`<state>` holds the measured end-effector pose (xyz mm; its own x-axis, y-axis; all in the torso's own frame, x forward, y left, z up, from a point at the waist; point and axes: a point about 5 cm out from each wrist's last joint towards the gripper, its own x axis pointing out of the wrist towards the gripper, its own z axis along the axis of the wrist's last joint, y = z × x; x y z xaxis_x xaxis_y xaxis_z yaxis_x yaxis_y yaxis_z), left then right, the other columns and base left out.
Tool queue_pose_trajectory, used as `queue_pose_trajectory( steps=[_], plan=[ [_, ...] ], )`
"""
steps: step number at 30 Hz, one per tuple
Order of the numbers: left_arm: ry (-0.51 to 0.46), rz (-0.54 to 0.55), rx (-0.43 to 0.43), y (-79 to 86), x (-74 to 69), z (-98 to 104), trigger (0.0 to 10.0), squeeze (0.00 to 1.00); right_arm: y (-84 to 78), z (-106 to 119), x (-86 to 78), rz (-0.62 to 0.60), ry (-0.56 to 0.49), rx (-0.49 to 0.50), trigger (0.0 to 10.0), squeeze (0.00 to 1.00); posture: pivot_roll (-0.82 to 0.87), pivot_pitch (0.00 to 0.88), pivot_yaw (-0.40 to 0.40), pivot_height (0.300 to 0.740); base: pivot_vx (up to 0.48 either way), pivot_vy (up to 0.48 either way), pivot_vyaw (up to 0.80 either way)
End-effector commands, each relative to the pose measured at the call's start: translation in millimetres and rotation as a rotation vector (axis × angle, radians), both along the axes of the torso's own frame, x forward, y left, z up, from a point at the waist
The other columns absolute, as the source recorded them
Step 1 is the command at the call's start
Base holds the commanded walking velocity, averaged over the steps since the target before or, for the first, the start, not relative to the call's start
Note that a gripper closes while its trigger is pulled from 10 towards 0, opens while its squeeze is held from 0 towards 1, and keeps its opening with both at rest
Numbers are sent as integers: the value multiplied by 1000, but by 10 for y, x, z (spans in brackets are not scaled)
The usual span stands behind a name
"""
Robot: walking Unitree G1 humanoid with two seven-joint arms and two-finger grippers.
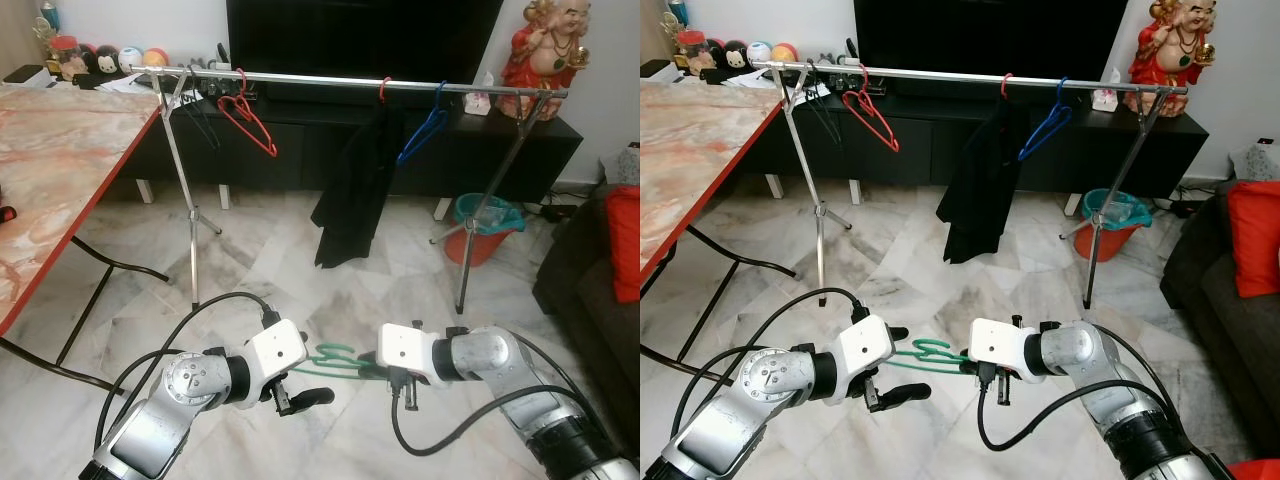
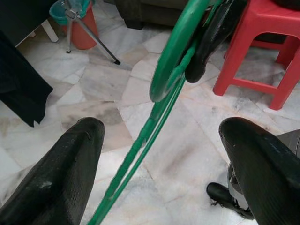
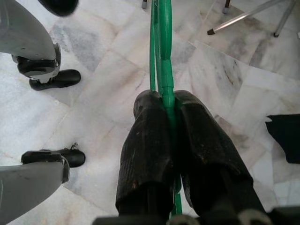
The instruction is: Hang hanger
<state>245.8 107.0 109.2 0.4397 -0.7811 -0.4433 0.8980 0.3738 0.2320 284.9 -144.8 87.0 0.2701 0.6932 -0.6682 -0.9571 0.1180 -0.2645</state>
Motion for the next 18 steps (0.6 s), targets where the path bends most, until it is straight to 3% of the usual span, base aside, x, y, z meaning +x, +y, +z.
queue_pose_trajectory(
  steps=[1,15,16,17,18],
  plan=[
    [-10,5,7,7,36,25,10000,0,10,70,-17,19,-1,19,10000,0,42,16,-87,740,0,0,0],
    [27,-64,23,-10,38,6,10000,0,96,140,-66,55,9,46,10000,0,38,21,-90,740,0,0,0],
    [31,-84,21,-23,32,11,9098,0,103,139,-74,57,11,45,10000,0,38,21,-90,740,0,0,0],
    [31,-84,21,-23,32,11,9098,0,103,139,-74,57,11,45,10000,0,38,21,-90,740,0,0,0],
    [32,-98,29,-25,31,9,5647,0,116,137,-78,62,10,39,10000,0,39,21,-89,740,0,0,0]
  ],
)
